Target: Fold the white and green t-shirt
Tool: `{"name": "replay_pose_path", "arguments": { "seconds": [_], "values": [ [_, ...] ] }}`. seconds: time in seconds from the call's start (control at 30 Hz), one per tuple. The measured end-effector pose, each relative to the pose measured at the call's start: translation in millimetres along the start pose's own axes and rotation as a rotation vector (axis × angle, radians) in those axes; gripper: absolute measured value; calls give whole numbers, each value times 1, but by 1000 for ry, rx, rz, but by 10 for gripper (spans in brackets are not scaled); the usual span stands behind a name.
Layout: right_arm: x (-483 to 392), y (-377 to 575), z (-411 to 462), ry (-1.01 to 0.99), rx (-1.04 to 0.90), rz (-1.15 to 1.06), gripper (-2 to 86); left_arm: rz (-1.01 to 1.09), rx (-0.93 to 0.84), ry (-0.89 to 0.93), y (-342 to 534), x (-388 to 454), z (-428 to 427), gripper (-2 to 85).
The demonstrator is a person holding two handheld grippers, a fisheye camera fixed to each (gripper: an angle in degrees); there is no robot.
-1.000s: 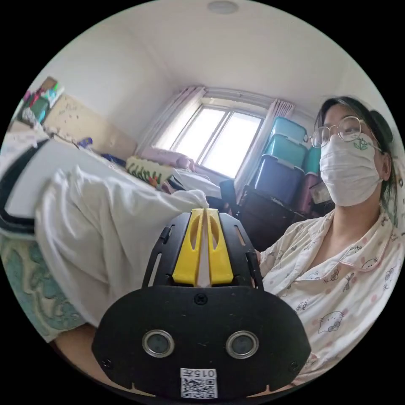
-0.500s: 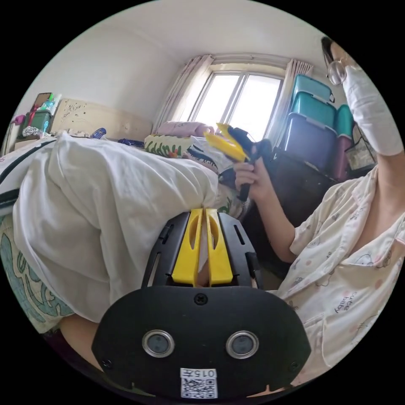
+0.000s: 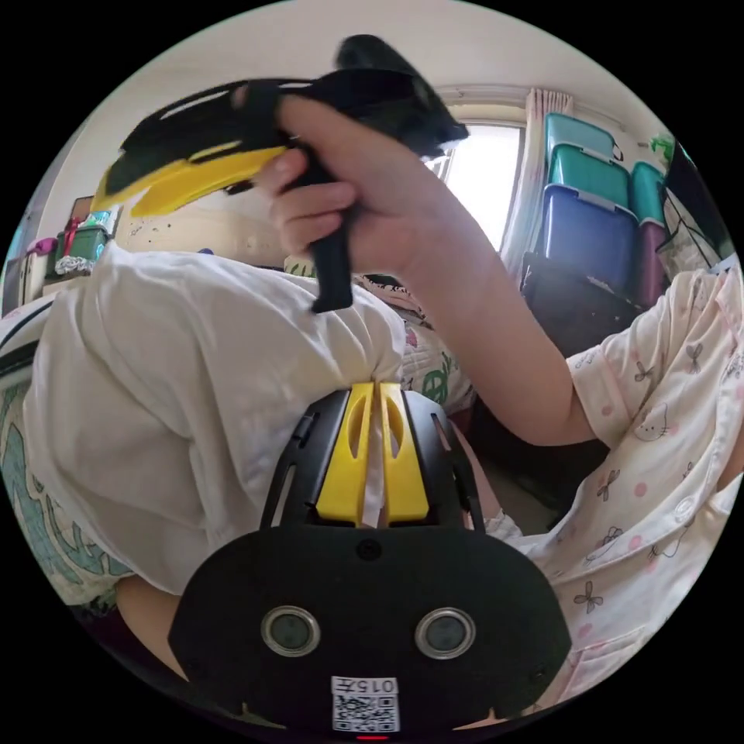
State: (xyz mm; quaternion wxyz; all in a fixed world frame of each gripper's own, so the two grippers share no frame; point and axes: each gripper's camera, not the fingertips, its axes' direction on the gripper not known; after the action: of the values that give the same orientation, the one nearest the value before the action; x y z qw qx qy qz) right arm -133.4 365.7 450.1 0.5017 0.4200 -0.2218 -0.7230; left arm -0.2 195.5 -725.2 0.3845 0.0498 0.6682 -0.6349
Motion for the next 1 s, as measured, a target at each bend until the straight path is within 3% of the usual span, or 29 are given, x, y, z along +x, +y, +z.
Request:
{"name": "replay_pose_path", "arguments": {
  "seconds": [0.17, 0.3, 0.43, 0.57, 0.7, 0.8, 1.0],
  "values": [
    [15, -3, 54, -29, -116, 77, 97, 45, -78, 88, -3, 10, -13, -5],
    [19, 2, 52, -45, -77, 100, 50, 86, 49, 69, -21, 15, -62, -6],
    [24, 16, 32, -83, 43, 126, 21, -15, 252, -254, -41, -7, -118, 1],
    [34, 34, 5, -158, 178, 163, 14, -111, 225, -440, -71, -37, -113, 51],
    [39, 47, -17, -214, 272, 170, 12, -137, 138, -391, -100, -54, -79, 81],
    [37, 52, -31, -234, 307, 162, 11, -188, 120, -224, -116, -64, -53, 89],
    [32, 59, -67, -260, 399, 166, 9, -245, 223, -114, -121, -59, -38, 12]
  ]
}}
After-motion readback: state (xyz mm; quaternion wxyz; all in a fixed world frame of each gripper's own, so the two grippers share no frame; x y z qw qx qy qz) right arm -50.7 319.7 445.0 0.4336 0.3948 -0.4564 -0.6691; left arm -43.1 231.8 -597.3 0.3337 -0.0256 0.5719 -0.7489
